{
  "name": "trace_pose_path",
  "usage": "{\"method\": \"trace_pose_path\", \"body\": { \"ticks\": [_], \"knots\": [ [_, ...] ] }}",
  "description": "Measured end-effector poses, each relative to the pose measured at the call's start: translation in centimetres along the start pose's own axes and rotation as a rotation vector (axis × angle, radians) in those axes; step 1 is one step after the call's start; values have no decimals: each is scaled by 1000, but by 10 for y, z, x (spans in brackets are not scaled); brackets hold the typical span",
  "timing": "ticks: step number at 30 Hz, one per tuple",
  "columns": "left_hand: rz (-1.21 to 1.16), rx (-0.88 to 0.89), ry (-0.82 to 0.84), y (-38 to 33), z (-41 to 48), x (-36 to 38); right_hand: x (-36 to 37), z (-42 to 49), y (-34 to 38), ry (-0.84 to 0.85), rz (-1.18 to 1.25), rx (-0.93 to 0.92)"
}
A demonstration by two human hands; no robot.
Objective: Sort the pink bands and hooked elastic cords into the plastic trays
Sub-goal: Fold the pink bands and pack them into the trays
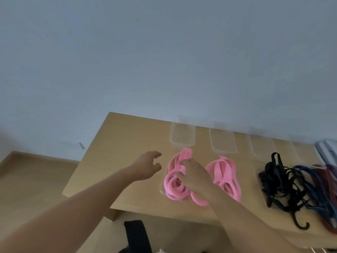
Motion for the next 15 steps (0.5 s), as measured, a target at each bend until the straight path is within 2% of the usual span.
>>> {"method": "trace_pose_path", "body": {
  "ticks": [3,7,12,15],
  "knots": [
    [-24,2,65,14,-9,8,22,-9,-1,-12,-32,84],
    [-57,41,124,14,-16,20,37,-19,-5,-103,80,212],
    [-101,26,95,10,-16,17,36,-15,-7,-158,214,264],
    [-102,23,66,3,-13,11,30,-10,-11,-130,417,310]
  ]
}}
Point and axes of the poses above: each hand's wrist, its own z-axis towards the middle knuckle, its own x-axis out of the palm, y = z × x, the point moved 1 cm from there along z, towards the middle knuckle, and after that the axes turned 2 degrees about x, right-handed, at the moved point
